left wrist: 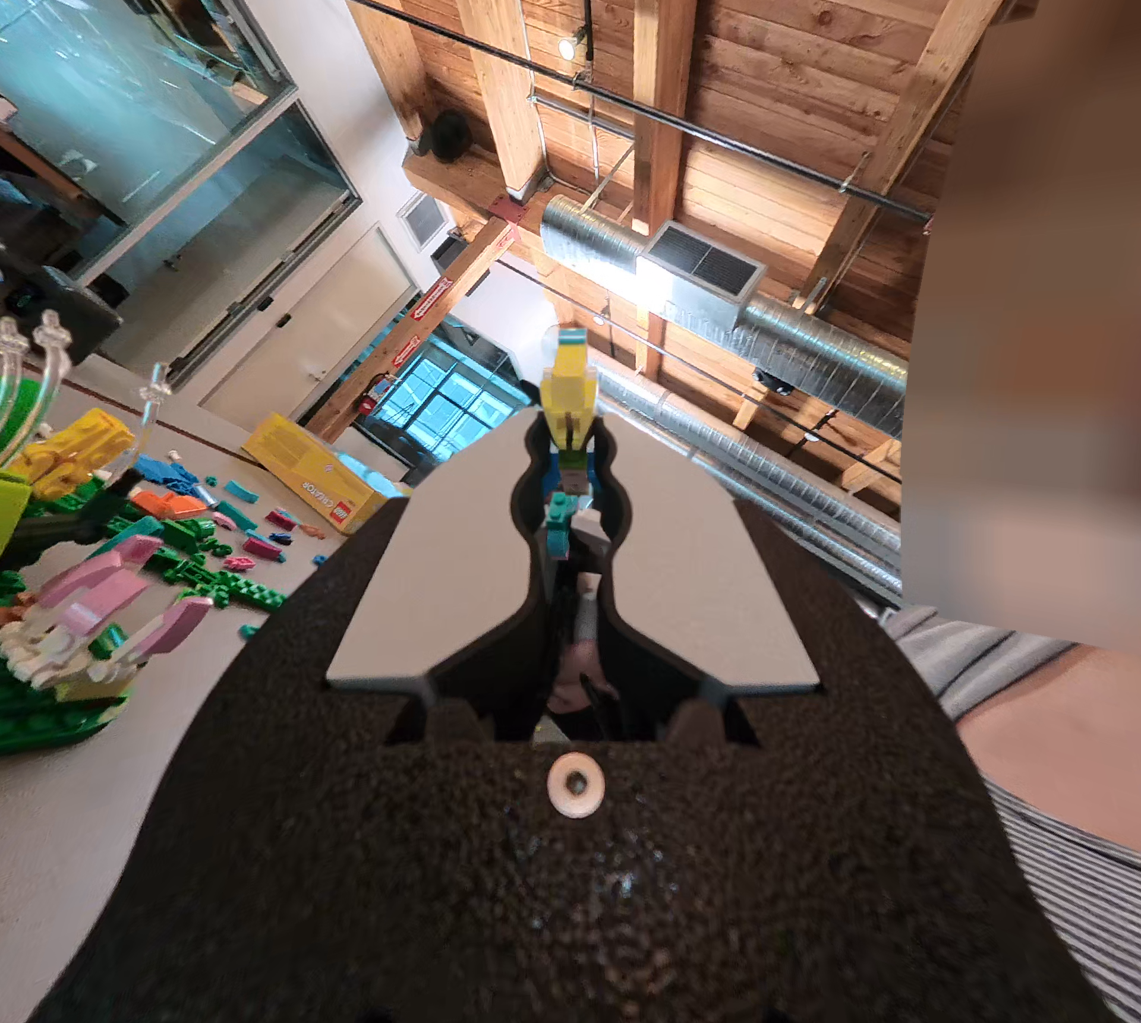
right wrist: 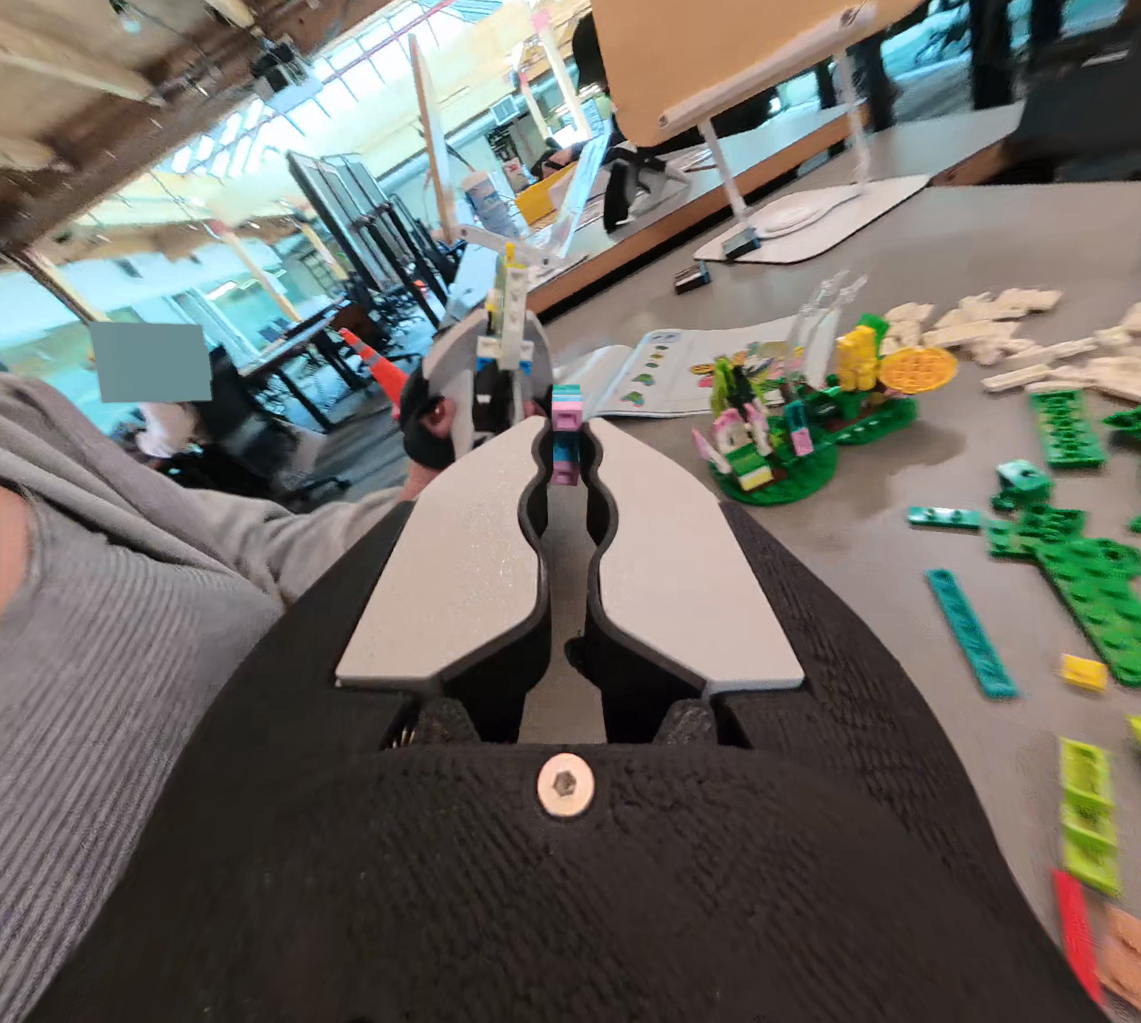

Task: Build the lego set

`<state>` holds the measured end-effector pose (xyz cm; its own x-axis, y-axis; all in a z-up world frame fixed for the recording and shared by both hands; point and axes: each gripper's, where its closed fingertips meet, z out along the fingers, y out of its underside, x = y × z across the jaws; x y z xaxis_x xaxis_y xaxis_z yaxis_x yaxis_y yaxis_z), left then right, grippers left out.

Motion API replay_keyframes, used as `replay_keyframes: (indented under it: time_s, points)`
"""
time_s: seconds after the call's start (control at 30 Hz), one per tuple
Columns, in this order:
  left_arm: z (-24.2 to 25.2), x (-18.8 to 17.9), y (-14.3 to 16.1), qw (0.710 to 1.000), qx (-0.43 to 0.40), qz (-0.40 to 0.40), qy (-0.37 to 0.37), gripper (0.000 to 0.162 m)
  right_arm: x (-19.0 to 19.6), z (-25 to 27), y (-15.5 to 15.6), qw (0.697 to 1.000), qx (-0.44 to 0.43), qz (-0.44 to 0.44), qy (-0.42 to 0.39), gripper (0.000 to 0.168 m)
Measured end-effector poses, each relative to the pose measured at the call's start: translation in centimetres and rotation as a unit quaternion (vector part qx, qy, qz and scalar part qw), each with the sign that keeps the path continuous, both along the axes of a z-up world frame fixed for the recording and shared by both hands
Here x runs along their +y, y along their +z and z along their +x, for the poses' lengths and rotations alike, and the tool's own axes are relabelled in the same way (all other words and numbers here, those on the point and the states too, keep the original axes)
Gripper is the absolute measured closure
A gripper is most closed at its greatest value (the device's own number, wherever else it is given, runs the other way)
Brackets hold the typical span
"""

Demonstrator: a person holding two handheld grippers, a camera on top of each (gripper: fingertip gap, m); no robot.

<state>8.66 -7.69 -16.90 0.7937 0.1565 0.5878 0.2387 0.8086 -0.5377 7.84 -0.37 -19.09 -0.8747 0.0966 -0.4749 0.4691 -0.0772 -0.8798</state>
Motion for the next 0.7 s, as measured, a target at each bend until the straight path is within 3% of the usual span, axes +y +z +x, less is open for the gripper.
replay_keyframes:
  time_s: [0.27, 0.7]
  points:
    - [1.3, -0.3, 0.5, 0.992, 0.027, 0.09, -0.09, 0.149, -2.9, 1.2, 3.3, 0.994, -0.044, -0.066, 0.078, 0.162]
    - [1.4, 0.4, 0.3, 0.993, 0.027, 0.065, -0.097, 0.149, -4.1, 1.8, 2.6, 0.995, -0.029, -0.033, 0.088, 0.162]
